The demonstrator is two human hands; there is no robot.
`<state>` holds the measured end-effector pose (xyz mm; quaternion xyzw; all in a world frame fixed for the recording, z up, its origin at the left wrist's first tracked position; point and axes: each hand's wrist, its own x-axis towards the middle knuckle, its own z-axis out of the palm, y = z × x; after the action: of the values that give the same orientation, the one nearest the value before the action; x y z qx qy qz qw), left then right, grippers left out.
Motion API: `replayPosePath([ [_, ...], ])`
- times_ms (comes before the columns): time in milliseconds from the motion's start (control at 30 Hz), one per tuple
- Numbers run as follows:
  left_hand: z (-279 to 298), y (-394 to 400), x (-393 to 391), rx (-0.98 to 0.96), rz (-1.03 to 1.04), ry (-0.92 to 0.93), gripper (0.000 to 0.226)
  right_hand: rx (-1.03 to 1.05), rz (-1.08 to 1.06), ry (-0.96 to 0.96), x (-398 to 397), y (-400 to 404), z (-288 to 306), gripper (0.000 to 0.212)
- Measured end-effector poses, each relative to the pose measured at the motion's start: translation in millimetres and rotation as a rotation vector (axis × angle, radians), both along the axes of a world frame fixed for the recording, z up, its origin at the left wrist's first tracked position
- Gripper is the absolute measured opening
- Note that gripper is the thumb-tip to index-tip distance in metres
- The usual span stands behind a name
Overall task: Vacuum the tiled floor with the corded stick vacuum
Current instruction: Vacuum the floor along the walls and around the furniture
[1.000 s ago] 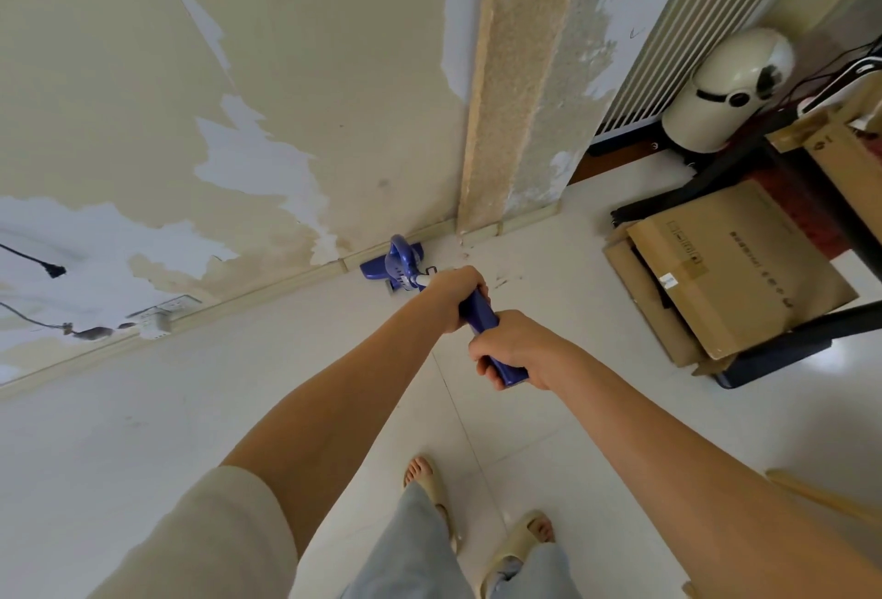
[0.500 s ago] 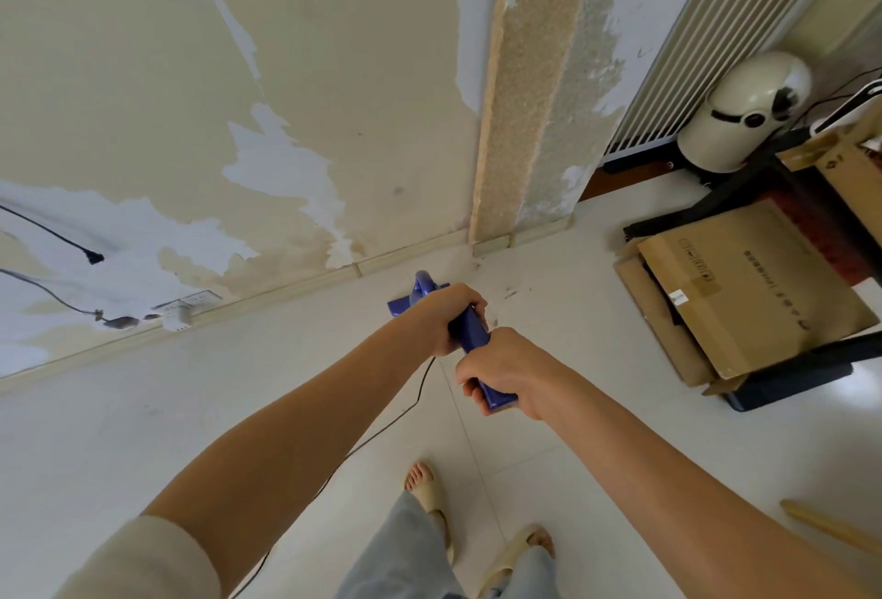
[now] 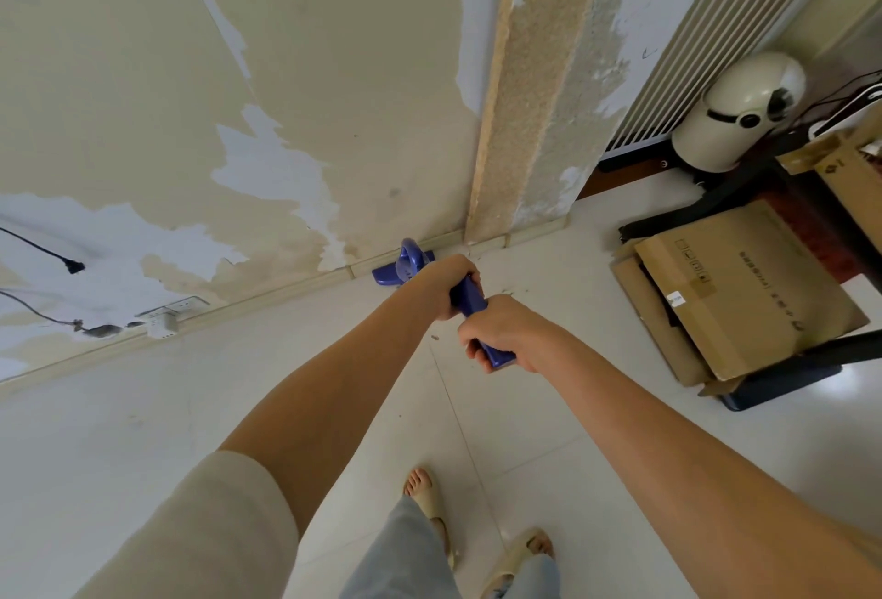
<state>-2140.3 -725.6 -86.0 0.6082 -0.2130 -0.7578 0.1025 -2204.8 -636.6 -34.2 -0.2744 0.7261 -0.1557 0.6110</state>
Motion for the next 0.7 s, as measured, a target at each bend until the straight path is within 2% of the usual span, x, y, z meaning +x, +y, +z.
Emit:
replayPosePath([
  [200,-8,18,1,0.048,0.017,0.034,0.022,0.069,0.074,0.017,0,17,3,0.013],
  [400,-9,5,10,0.038,0.018,0.048,0.021,0.033,0.058,-0.012,6,6,0,0.018],
  [700,-12,0,-12,0.001,-0.021,0.009,0.016,0.048,0.043,-0.006,-16,2,-6,0.010],
])
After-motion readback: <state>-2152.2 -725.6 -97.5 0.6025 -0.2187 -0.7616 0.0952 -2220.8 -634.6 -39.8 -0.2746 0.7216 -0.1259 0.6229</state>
